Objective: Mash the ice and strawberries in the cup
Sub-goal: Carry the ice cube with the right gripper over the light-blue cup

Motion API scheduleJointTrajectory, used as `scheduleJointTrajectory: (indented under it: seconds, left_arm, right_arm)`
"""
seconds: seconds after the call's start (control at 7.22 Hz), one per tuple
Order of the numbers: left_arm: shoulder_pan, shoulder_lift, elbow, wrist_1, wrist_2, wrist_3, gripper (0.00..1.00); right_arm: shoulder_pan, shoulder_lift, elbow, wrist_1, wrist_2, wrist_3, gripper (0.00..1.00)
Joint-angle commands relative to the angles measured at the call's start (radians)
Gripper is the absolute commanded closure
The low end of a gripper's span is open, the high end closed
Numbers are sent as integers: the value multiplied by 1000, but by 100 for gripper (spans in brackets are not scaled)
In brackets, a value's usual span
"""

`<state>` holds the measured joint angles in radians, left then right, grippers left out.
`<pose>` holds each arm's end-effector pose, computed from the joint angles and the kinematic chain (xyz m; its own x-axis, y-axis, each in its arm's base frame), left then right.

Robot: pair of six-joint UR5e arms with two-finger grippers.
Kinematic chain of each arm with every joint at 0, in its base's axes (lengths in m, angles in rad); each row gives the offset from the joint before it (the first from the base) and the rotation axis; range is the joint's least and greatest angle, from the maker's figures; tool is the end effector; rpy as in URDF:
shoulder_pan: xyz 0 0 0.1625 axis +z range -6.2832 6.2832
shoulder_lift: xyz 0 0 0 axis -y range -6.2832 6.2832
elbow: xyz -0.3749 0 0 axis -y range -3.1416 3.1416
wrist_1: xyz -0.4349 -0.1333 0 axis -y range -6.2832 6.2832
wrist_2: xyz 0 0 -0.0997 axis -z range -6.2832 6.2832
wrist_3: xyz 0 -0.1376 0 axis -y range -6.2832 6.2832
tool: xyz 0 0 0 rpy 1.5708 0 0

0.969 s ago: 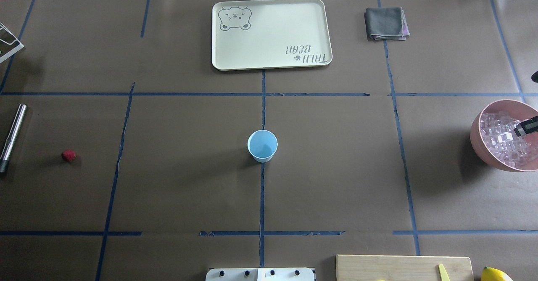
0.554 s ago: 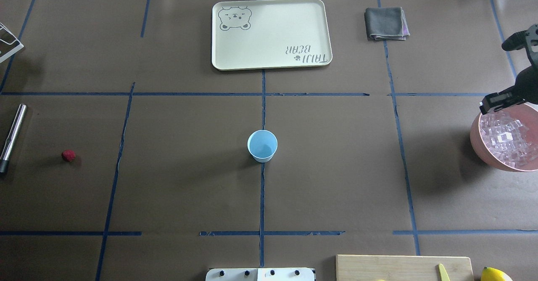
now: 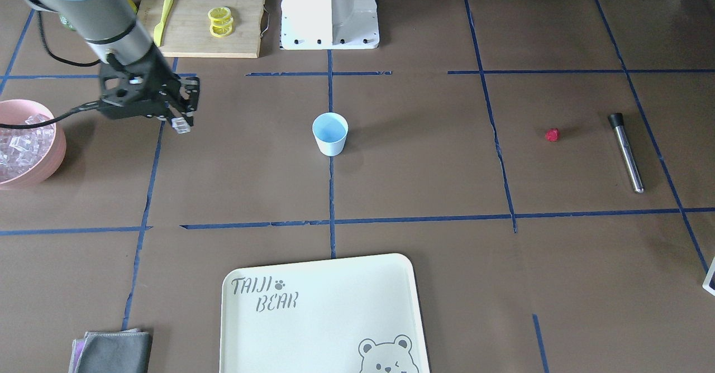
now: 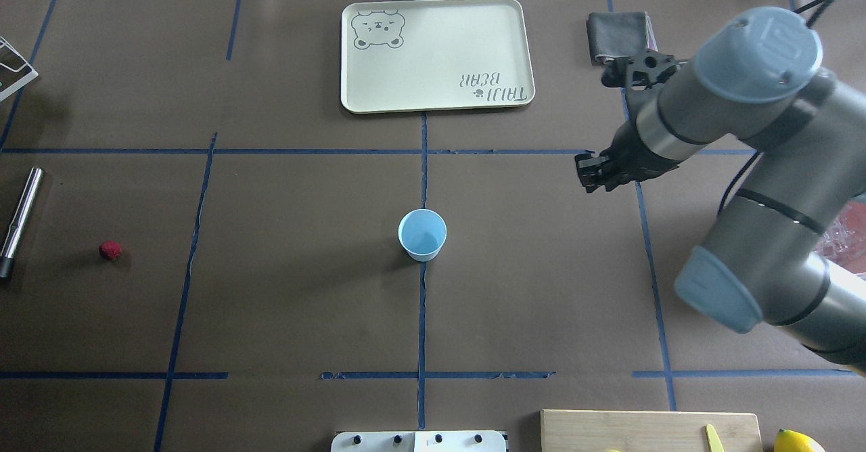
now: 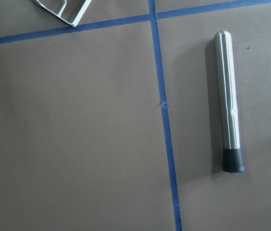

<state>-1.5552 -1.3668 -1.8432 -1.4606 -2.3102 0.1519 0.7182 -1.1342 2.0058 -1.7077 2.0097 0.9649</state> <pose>-0.0335 -0.4539 0.6056 0.7284 0.1347 -0.6718 -0.1273 0.9900 0.0606 -0.3995 -0.4485 0.1950 0.6764 -0.0936 0.7306 0.0049 0.9924 0.1226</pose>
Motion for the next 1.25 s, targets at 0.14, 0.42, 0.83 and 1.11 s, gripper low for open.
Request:
scheduleJointTrajectory:
  seconds: [0.14,0.42,0.83,1.11]
  left_arm:
    - [3,0,1,3,-38,0,0]
    - [3,0,1,3,-44,0,0]
    - [3,0,1,3,-44,0,0]
    - [3,0,1,3,-44,0,0]
  right_arm:
    - [-195,288,-170,-79,-167,249,97]
    - [-239,425,-324,-76,-198,317,96]
    - [-263,430,-361,-70,-212,328,18]
    - [-270,432,-361,-70,-232,328,2]
